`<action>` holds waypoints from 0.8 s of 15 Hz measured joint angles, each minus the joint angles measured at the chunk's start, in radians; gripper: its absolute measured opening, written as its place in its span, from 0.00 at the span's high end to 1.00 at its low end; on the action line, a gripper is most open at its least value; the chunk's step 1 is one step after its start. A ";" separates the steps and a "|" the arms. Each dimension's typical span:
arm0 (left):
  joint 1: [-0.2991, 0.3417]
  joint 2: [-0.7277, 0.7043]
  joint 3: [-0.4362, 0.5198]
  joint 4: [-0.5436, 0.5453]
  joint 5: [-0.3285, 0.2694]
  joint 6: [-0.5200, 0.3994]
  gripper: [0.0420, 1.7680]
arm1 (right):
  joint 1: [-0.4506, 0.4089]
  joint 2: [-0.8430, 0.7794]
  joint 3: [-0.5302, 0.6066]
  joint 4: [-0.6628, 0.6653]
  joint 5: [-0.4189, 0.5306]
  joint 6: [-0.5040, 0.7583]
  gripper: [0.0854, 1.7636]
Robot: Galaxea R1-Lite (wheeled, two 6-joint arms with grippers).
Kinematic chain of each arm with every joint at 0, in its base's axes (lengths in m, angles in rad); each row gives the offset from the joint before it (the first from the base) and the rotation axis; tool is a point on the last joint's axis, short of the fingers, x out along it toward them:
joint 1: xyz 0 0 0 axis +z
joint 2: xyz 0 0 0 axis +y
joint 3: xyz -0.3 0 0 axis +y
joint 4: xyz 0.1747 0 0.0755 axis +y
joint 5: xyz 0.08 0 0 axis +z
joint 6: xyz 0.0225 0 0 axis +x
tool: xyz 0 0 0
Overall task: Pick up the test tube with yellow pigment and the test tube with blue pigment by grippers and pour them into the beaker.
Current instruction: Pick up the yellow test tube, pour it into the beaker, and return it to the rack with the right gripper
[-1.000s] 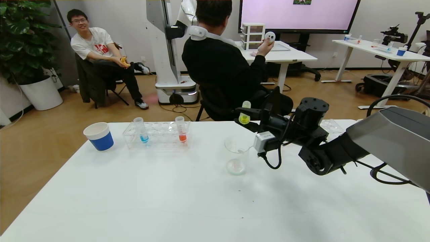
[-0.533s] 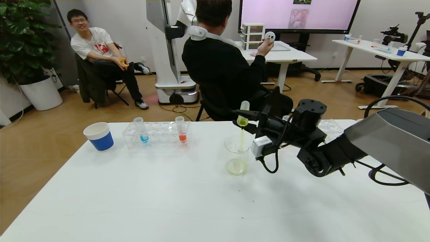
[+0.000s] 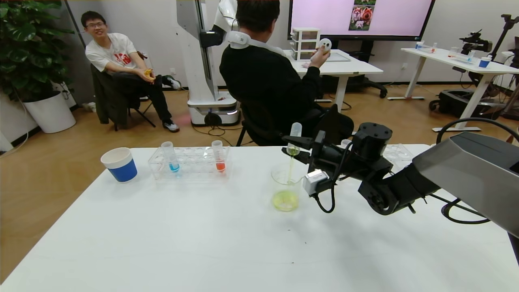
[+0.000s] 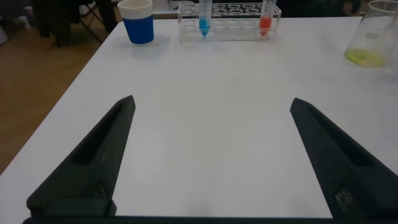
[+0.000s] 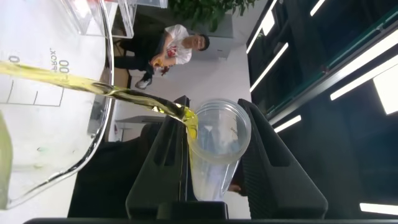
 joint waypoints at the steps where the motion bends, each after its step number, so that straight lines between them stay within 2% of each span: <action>1: 0.000 0.000 0.000 0.000 0.000 0.000 0.02 | -0.001 0.000 -0.001 0.000 0.001 -0.014 0.74; 7: 0.000 0.000 0.000 0.000 0.000 0.000 0.02 | 0.002 0.008 0.002 -0.020 0.009 -0.125 0.74; 10: 0.000 0.000 0.000 0.000 0.000 0.000 0.02 | 0.010 0.017 0.015 -0.048 0.010 -0.120 0.74; 12: 0.000 0.000 0.000 0.000 0.000 0.000 0.02 | 0.028 0.011 0.037 -0.043 0.012 -0.061 0.74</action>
